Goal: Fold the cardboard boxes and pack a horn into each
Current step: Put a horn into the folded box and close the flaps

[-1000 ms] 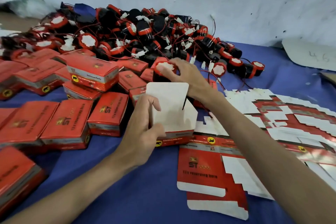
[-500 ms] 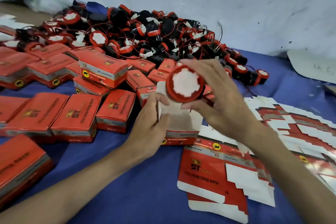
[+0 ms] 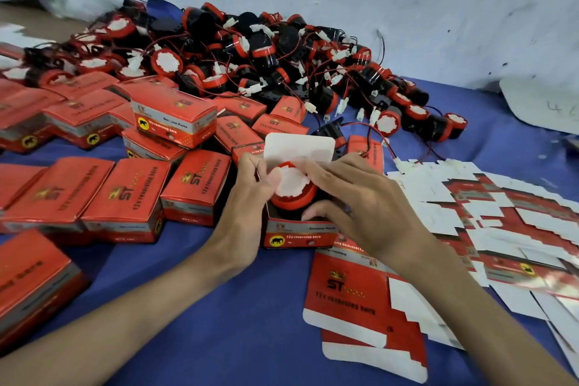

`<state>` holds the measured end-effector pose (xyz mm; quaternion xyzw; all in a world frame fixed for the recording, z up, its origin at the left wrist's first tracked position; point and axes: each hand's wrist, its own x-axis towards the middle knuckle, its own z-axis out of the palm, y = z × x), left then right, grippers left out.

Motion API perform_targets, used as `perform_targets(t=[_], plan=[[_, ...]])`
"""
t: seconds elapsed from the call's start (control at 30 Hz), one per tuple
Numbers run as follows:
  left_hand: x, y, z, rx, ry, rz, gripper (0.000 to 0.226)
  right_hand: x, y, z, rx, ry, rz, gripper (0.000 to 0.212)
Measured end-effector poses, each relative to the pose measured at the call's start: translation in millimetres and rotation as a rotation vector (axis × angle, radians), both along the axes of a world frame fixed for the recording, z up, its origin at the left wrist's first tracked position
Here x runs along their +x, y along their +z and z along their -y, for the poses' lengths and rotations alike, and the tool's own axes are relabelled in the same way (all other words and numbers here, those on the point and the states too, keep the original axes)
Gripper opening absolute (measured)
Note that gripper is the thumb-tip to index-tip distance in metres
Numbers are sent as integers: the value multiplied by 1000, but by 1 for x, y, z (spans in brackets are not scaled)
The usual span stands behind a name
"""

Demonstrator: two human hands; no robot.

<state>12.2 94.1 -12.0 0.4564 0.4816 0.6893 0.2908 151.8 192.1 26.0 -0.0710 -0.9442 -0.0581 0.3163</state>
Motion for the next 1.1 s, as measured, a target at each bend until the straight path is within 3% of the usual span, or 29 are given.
perform_targets(t=[0.17, 0.27, 0.43, 0.6, 0.7, 0.83, 0.93, 1.1], plan=[[2, 0, 1, -83, 3, -100, 31, 5, 8, -1, -111, 29, 187, 42], [2, -1, 2, -102, 1, -156, 26, 5, 12, 3, -240, -99, 257, 34], [2, 0, 3, -129, -50, -163, 31, -1, 20, 7, -169, -234, 373, 25], [3, -2, 1, -183, 0, -151, 50, -7, 24, 8, -160, -259, 592, 35], [3, -1, -1, -264, 27, -163, 53, 7, 46, 8, -219, -265, 525, 33], [5, 2, -4, -319, 76, -182, 58, 21, 72, 12, -71, -390, 483, 16], [7, 2, -2, -333, 86, -187, 62, 11, 79, 15, -210, -352, 432, 17], [9, -6, 2, -245, 23, -202, 67, -19, 61, 16, -375, -270, 173, 13]])
